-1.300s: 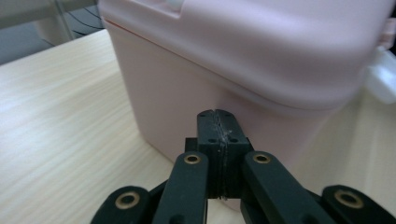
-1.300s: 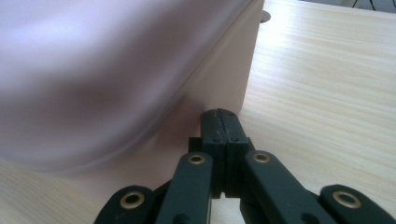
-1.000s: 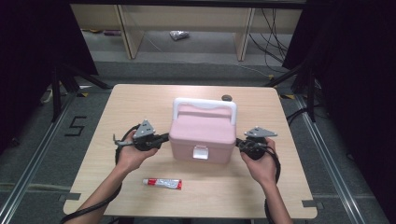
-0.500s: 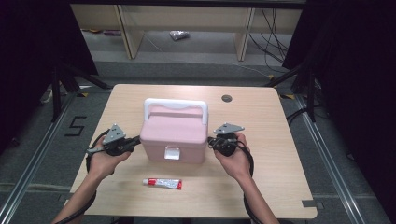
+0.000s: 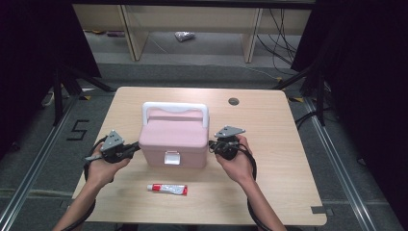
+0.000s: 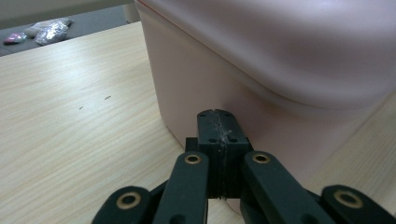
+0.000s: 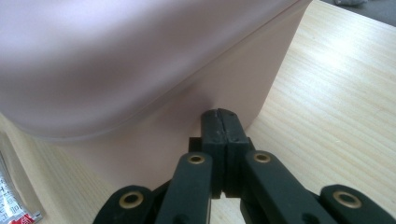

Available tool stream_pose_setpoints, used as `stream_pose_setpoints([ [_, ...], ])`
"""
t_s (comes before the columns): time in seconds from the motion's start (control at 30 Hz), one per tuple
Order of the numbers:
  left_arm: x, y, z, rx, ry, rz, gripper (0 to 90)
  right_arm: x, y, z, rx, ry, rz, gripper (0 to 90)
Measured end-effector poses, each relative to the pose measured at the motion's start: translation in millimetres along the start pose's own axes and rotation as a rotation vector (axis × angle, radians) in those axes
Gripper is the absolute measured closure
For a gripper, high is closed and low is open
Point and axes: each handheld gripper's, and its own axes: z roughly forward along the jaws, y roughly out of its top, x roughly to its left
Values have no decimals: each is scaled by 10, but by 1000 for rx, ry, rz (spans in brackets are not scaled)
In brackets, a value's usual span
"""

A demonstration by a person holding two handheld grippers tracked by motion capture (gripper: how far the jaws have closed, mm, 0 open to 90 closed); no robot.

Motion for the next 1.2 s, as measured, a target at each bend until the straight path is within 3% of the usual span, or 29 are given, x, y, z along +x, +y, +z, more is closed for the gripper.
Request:
stream_pose_setpoints([
  [0.1,16,-5,-14,-1,1,-9,859,-16,-9,-9,-3,6,10,900],
  [0.17,43,-14,-47,-7,13,-9,794,-24,-24,-22,-10,9,11,851],
  [0.23,83,-22,-109,-25,43,-22,745,-48,-58,-67,-4,31,17,820],
  [0.37,143,-18,-271,-70,62,-55,615,-105,-198,-197,-8,34,16,751],
  [0.5,172,24,-403,-132,28,-126,482,-160,-330,-317,-20,25,44,656],
  [0.63,158,129,-510,-159,14,-153,399,-193,-394,-388,-38,2,60,619],
  [0.83,115,300,-582,-226,-41,-194,373,-149,-394,-418,-38,-12,58,585],
  [1.03,71,432,-560,-240,-65,-205,380,-96,-412,-432,-37,-9,41,577],
  [1.1,49,472,-555,-245,-84,-215,380,-66,-414,-434,-36,1,55,595],
  [1.17,33,499,-535,-249,-96,-228,381,-37,-410,-447,-40,-9,34,612],
  [1.2,26,512,-512,-246,-97,-228,382,-7,-411,-452,-24,4,60,621],
])
